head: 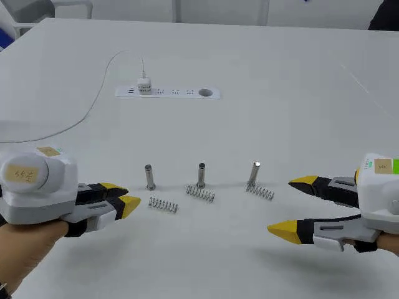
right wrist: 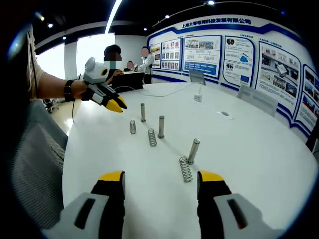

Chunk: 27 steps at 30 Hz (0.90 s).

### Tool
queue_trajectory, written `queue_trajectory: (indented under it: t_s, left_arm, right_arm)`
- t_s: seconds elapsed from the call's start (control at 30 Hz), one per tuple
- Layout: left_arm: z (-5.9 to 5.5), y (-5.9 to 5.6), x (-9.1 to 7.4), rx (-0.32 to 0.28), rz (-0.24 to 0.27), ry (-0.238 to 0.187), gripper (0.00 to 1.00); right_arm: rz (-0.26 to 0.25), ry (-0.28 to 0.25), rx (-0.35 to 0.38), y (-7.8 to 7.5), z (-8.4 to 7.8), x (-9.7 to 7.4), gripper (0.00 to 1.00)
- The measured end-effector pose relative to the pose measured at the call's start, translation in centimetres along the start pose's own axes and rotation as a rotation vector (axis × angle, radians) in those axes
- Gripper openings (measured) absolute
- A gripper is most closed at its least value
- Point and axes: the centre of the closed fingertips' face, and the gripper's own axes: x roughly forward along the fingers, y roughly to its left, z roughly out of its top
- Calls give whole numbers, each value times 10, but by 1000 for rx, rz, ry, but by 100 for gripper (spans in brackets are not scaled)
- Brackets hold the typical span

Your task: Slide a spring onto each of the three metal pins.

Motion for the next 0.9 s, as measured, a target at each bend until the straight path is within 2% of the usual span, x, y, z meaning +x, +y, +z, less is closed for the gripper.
queue_trajectory:
  t_s: [0.23,0.43,0.77,0.9]
  left_arm:
    - [-5,-2,-6,14,-14,-24,24]
    - [-9,-7,-9,27,-32,-35,28]
    - [-9,-14,-12,43,-58,-54,32]
    - [-12,-17,-13,49,-71,-51,32]
  right_arm:
    - [38,21,-11,11,-1,9,56]
    - [65,4,-4,22,10,20,50]
    - [119,3,-34,45,20,42,45]
    - [133,0,-44,52,25,52,42]
